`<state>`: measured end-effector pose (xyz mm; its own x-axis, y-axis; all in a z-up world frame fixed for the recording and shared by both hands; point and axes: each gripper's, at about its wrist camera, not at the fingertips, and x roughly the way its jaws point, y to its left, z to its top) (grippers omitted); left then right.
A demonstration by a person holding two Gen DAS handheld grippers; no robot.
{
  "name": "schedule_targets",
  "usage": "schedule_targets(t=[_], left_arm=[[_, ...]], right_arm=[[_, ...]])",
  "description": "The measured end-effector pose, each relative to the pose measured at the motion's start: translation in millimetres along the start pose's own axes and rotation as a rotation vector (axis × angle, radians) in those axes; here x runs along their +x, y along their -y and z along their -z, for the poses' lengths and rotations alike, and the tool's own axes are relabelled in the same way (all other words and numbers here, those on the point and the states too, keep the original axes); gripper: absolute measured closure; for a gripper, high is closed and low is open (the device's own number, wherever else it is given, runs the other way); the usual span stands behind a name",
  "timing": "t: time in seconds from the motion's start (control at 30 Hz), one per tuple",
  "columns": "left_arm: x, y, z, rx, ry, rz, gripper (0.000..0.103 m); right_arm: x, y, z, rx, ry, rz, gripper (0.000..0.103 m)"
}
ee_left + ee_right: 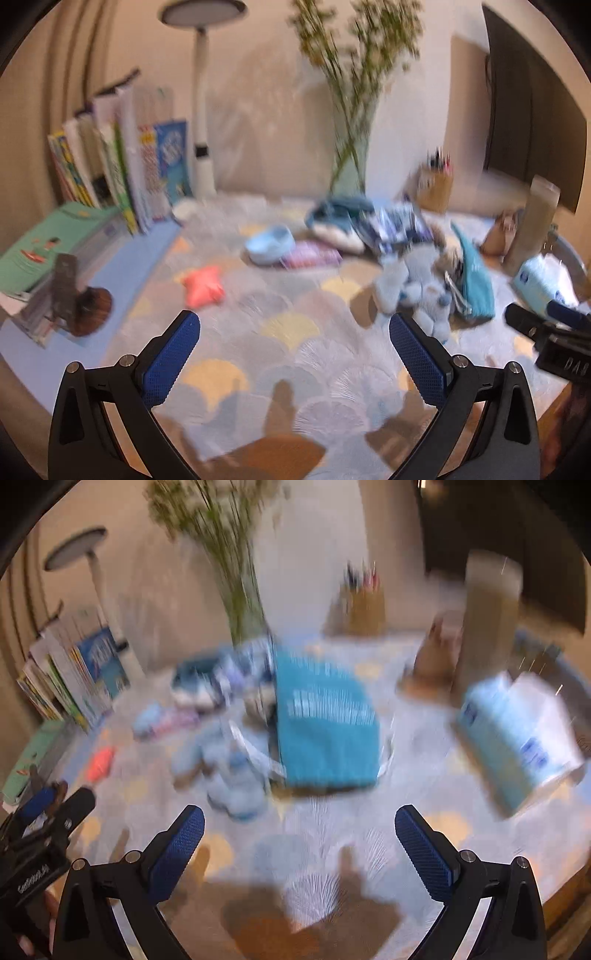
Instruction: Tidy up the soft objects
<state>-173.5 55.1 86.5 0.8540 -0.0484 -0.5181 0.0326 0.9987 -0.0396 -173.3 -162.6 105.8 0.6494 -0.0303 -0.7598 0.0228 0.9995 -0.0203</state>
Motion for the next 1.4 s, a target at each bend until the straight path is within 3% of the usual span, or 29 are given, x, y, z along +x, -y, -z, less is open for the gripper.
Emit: schedule_targets(t=[0.1,0.17,0.23,0.3,0.43,0.53,0.73,1.17,1.4], left_arm=[[-10.7,-30.1,-7.4,-0.043,0.050,-0.039,0.001],[-8.8,-45.1,-10.1,-0.060,0.033,-0.008,0.001],[-5.5,-57.7,-9.1,-0.068,0.007,0.037,0.001],[-2.9,-57.9,-5.1,-0.064,0.009,0.013,0.001],[6.7,-64.4,1.5,-0.080,-0.006,0.001,0.001],[13.4,-71.7,3.4,-0.133,-0.033,0.029,0.001],[22.5,-69.8,2.0,-0.192,-0.095,0.065,0.001],[15.5,-35.6,-5.1,-0.107,-0.081,0.059,0.001],[20.3,-40.7,-5.2,-0.112,-0.085,0.033,0.001]], right_arm=[[-28.2,-10.1,-5.2,-0.056,0.097,0.047,0.000],[-41.0,-17.2,-6.6,-0.078,0.156,0.043,0.000],[-53.9,-17.2,-5.5,-0.068,0.212,0.055,0.000],[-56.4,-13.1,-1.5,-0.004,0.236,0.087,0.000],[-26.0,3.0,6.0,0.123,0.102,0.016,0.000],[-10.3,9.5,8.9,0.145,0.047,0.040,0.000],[-7.8,18.3,8.1,0.170,0.052,0.078,0.000],[-11.8,42.9,8.4,0.166,0.058,0.075,0.000],[-2.3,36.6,10.2,0.142,0.019,0.060,0.000]])
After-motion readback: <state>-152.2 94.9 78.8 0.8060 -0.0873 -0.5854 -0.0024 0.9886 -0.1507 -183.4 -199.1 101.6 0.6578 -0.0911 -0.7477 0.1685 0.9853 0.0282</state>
